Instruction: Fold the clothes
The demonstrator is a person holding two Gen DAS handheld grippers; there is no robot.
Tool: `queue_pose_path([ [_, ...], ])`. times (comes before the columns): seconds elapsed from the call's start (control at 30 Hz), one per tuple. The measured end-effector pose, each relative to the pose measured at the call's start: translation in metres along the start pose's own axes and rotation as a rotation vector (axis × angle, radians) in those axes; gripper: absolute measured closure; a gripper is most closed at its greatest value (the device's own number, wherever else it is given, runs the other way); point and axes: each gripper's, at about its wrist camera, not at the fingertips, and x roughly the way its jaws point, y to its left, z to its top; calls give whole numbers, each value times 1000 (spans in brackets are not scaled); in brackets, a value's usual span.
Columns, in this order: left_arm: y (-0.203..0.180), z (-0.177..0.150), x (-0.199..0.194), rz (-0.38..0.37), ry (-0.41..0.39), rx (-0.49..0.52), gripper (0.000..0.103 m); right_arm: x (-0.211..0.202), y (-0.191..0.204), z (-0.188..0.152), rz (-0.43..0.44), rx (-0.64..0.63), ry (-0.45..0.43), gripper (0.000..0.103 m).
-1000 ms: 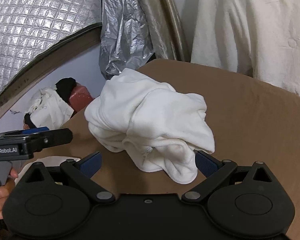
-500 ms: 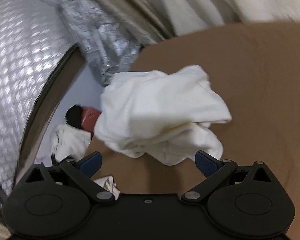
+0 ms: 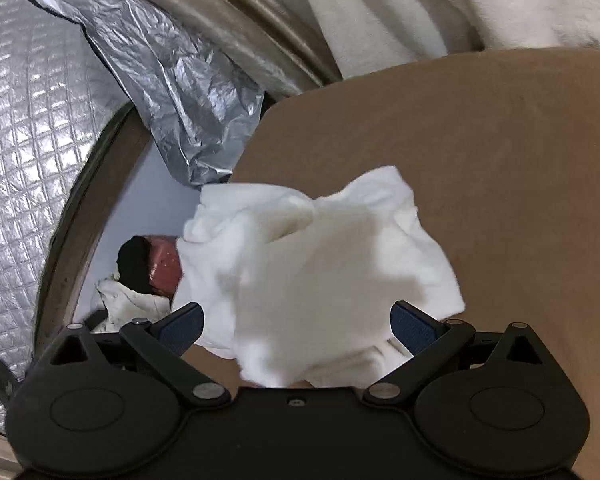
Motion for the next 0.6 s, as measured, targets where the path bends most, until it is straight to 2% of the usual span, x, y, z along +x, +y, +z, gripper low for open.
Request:
queue_pose_path([
  [0.13, 10, -2, 61, -46, 127, 7, 0, 41, -18, 4, 3, 38, 27, 1],
  [0.17, 12, -7, 77, -87, 179, 16, 0, 53, -21, 5, 5, 33, 37, 3],
  [0.23, 15, -26, 115, -183, 338, 15, 0, 79, -25, 7, 29, -20, 51, 6],
  [0.3, 29, -51, 146, -224, 413, -116, 0, 100, -28, 6, 19, -57, 53, 6],
  [0.33, 38, -64, 159, -237, 437, -226, 0, 110, -30, 3, 13, -52, 45, 5],
  [0.4, 56, -88, 177, -302, 454, -462, 0, 129, -36, -5, -2, -41, 26, 0],
  [0.43, 60, -95, 180, -314, 429, -523, 0, 134, -36, -10, -7, -42, 9, 0],
  [0.47, 58, -97, 179, -316, 396, -535, 0, 139, -36, -15, -12, -43, -10, 0],
  [0.53, 47, -96, 178, -326, 370, -472, 0, 138, -32, -21, -17, -36, -49, 0],
  [0.6, 37, -95, 180, -404, 414, -456, 3, 134, -29, -19, -3, -40, -38, 0],
])
